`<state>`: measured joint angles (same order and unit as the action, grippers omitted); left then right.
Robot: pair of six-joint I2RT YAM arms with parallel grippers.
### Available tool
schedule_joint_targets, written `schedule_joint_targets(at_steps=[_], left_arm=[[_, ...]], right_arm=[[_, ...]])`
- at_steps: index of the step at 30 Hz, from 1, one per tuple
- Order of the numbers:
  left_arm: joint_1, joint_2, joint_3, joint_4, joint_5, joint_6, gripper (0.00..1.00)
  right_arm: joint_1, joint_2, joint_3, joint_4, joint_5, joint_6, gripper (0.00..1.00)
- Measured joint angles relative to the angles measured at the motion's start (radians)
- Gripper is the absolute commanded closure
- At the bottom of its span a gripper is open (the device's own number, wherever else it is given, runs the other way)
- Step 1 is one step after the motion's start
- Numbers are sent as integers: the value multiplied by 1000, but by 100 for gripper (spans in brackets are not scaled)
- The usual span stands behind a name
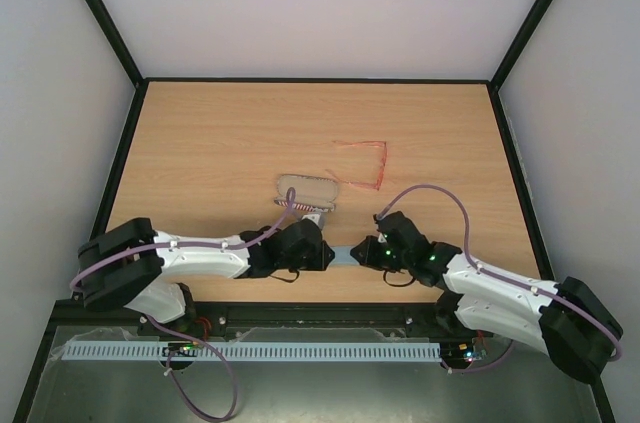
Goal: Organize the sunglasses
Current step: Adjust the glasses cleaning cloth at the center of the board.
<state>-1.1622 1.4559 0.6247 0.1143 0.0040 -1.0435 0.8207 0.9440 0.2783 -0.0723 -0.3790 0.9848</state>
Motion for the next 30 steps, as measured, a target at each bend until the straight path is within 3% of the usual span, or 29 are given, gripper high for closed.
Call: schedule_joint_targets(at_steps=[21, 30], left_arm=[[0, 134, 12, 74, 25, 2, 85], [0, 160, 3, 109, 27, -6, 86]], right_arm=[[76, 187, 1, 113, -6, 13, 92], [77, 179, -31, 146, -2, 28, 92]])
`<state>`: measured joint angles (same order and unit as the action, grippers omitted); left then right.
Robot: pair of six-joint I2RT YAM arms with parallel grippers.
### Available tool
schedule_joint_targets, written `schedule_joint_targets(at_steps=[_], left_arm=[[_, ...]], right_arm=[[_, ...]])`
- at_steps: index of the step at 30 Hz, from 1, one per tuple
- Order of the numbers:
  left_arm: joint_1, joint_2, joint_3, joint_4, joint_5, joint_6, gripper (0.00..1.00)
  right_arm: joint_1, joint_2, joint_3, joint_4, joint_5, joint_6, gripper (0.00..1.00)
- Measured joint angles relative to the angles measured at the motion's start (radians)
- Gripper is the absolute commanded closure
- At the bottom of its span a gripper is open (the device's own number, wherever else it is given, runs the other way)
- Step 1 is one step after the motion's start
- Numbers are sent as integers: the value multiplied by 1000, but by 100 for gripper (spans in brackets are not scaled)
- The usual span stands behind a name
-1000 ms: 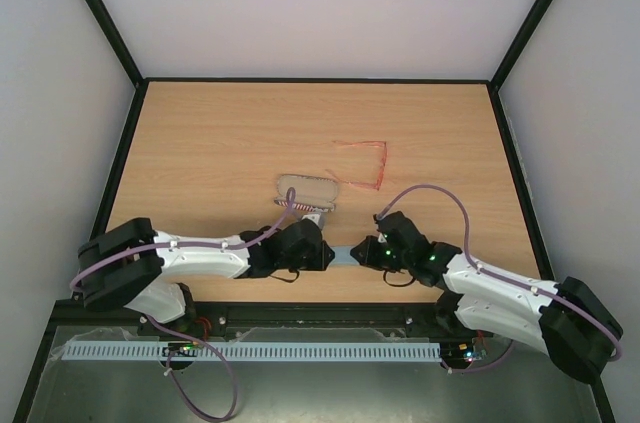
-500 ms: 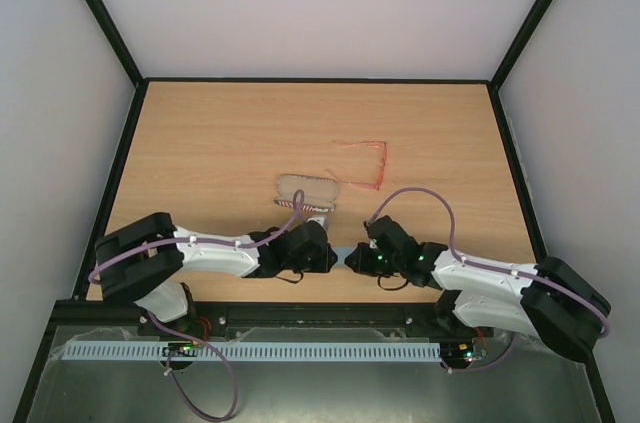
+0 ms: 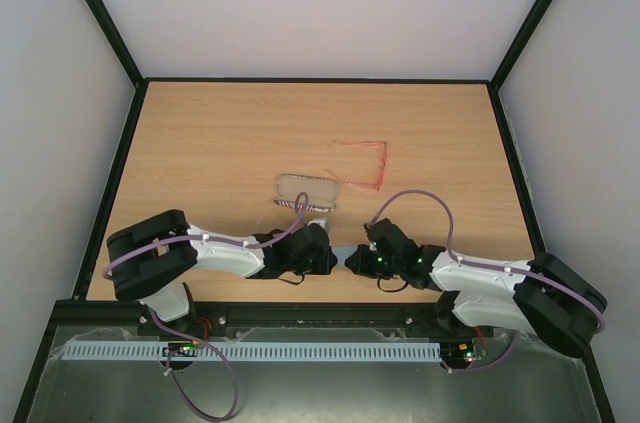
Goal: Organize the sunglasses
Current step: Adjust the glasses cleaning cloth at the center of the board.
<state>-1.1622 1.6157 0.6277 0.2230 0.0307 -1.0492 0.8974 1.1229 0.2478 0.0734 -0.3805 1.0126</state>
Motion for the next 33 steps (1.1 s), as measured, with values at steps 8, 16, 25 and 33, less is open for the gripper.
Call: schedule_joint_targets(at_steps=[8, 16, 25, 33], left_arm=[[0, -21, 0, -34, -5, -3, 85], [0, -98, 68, -143, -20, 18, 84], [-7, -51, 143, -148, -6, 42, 85], [-19, 50, 145, -127, 15, 45, 85]], right_arm=[[0, -21, -8, -8, 6, 2, 92], [0, -141, 38, -112, 61, -10, 90], [0, -169, 24, -174, 106, -9, 90], [0, -154, -24, -164, 129, 6, 90]])
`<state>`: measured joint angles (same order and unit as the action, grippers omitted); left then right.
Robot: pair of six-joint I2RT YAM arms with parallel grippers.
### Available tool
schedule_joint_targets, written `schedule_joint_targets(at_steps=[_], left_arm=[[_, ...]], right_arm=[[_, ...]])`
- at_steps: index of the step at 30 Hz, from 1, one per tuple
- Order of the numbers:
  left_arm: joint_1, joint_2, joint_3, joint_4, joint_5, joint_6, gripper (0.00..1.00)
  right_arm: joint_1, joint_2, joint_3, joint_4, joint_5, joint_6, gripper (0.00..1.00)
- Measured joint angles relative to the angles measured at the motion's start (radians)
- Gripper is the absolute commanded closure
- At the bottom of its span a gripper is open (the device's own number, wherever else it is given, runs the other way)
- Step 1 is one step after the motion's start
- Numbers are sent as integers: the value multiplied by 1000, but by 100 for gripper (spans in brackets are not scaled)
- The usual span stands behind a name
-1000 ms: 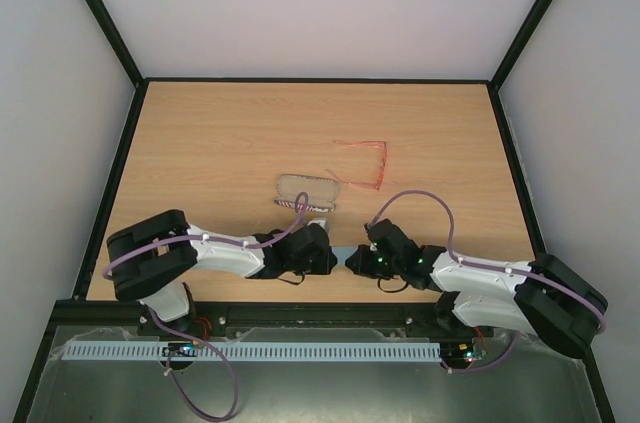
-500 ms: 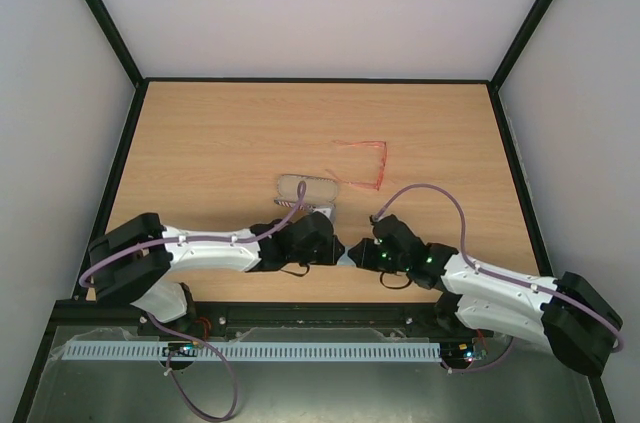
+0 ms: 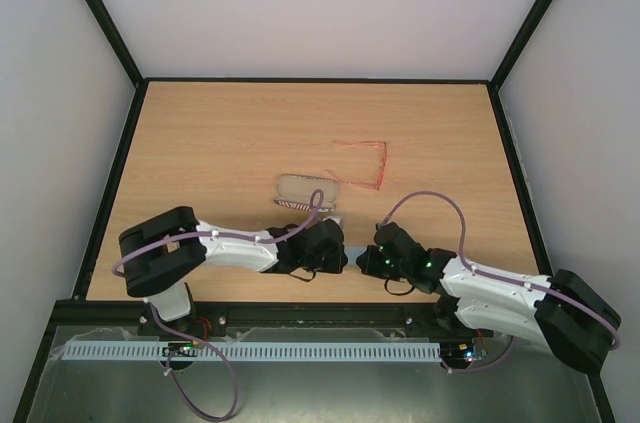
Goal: Organize the sunglasses
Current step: Adjust the glasses cleaning cloth at the center of the board.
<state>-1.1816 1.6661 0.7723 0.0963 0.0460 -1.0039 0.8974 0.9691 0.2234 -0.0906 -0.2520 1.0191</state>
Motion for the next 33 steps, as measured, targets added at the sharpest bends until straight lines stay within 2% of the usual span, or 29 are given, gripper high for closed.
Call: schedule_joint_targets(at_steps=[7, 17, 27, 33], left_arm=[[0, 30, -13, 26, 10, 0, 86], [0, -73, -20, -16, -11, 2, 84], [3, -105, -34, -16, -22, 2, 84], [3, -63, -69, 2, -11, 1, 84]], right_arm=[[0, 11, -2, 26, 2, 7, 90], [1, -119, 48, -143, 80, 13, 89], [1, -120, 38, -174, 102, 40, 90], [1, -71, 9, -134, 105, 57, 90]])
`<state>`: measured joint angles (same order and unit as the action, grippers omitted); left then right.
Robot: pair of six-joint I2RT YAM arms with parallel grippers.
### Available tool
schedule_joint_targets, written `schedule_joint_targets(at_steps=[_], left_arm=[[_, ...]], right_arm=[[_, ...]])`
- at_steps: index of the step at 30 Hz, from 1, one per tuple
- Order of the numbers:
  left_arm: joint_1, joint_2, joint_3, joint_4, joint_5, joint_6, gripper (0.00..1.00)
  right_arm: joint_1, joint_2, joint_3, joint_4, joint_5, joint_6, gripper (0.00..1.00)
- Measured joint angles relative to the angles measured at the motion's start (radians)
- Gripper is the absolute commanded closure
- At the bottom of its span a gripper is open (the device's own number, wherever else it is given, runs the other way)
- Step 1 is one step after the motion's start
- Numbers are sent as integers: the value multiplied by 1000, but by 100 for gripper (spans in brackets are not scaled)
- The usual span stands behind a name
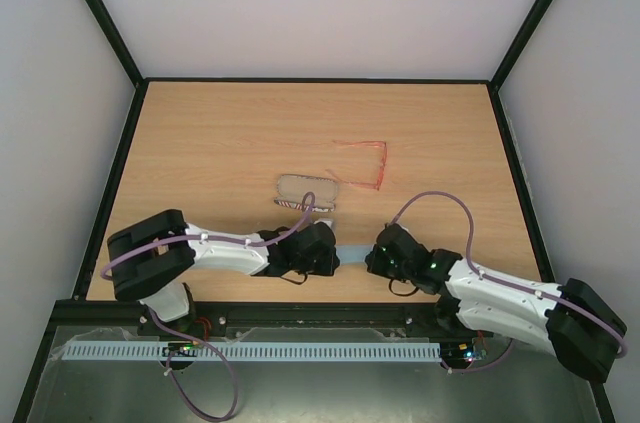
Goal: Organize the sunglasses
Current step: Adjust the glasses cleaning cloth at the center of the board.
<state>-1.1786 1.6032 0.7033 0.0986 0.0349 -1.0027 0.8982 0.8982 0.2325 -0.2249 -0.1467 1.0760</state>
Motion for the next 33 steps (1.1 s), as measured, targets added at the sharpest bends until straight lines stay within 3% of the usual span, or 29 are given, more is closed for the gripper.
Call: schedule_joint_targets(at_steps=[7, 14, 19, 33], left_arm=[[0, 20, -2, 1, 10, 0, 85], [0, -24, -2, -37, -2, 2, 84], [2, -67, -2, -64, -14, 8, 84], [6, -37, -15, -55, -16, 8, 85]], right_arm=[[0, 26, 1, 50, 0, 10, 90], [0, -88, 48, -109, 48, 8, 87], [0, -91, 66, -130, 61, 9, 87], [0, -43, 3, -72, 62, 24, 89]])
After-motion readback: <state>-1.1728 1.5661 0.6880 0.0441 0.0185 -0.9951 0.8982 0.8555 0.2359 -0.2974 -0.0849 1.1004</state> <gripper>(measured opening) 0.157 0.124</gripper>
